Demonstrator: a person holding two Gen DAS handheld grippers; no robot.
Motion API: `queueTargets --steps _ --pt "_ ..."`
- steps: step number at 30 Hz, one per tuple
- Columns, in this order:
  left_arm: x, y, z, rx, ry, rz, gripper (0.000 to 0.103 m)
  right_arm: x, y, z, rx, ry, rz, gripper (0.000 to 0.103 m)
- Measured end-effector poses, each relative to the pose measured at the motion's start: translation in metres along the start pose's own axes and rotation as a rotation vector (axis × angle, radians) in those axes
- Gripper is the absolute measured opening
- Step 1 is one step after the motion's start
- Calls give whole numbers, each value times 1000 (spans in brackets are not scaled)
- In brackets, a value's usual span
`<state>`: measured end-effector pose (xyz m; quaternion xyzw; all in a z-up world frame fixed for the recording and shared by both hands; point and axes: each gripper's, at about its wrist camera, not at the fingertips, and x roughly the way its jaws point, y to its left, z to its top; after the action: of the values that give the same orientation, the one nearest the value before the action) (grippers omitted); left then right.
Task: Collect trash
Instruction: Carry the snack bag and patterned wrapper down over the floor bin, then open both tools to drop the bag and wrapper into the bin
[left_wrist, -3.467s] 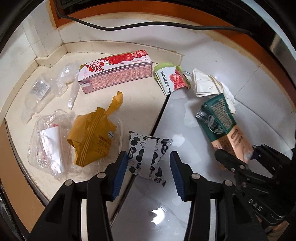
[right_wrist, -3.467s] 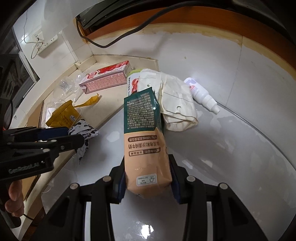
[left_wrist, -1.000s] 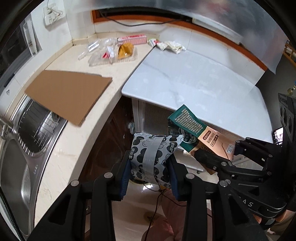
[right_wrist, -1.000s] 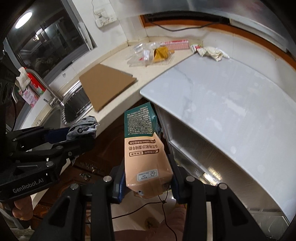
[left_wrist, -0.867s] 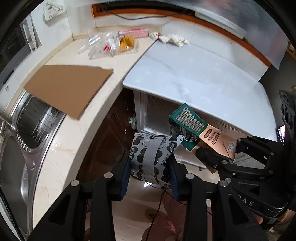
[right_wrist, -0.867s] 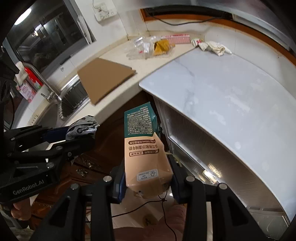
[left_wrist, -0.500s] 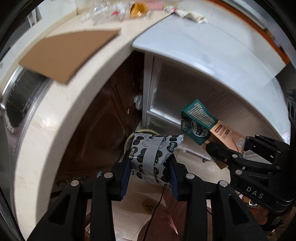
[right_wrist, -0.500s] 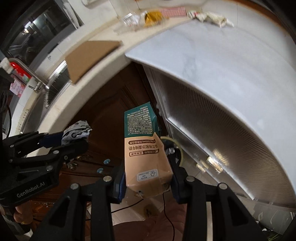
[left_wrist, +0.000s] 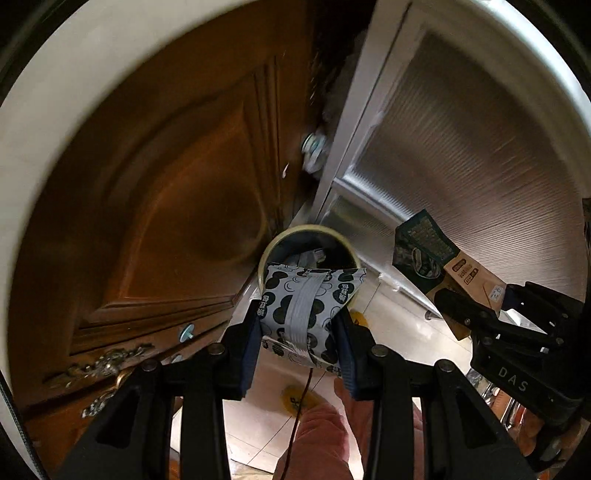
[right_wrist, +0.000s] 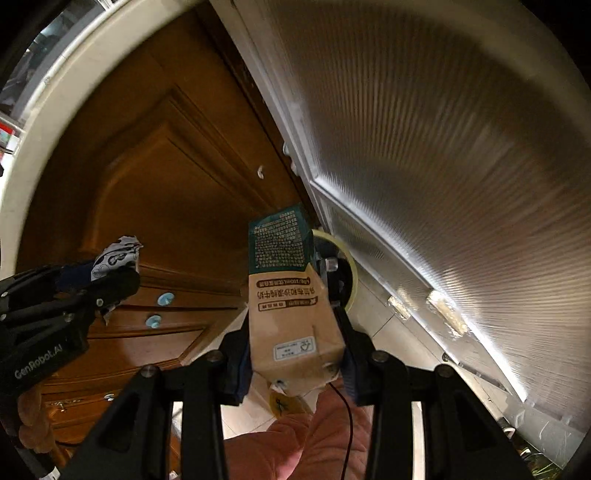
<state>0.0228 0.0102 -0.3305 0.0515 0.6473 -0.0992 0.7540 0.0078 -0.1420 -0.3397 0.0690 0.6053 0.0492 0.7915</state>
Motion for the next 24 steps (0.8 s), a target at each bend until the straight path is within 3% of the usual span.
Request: queueTargets --steps 10,14,24 --pt "72 9 14 -22 39 -4 38 63 -7 21 34 43 46 40" --pt "96 13 17 -41 53 -6 54 83 -13 27 45 43 30 50" --pt "133 14 12 -51 93 25 55 108 -29 9 102 77 18 51"
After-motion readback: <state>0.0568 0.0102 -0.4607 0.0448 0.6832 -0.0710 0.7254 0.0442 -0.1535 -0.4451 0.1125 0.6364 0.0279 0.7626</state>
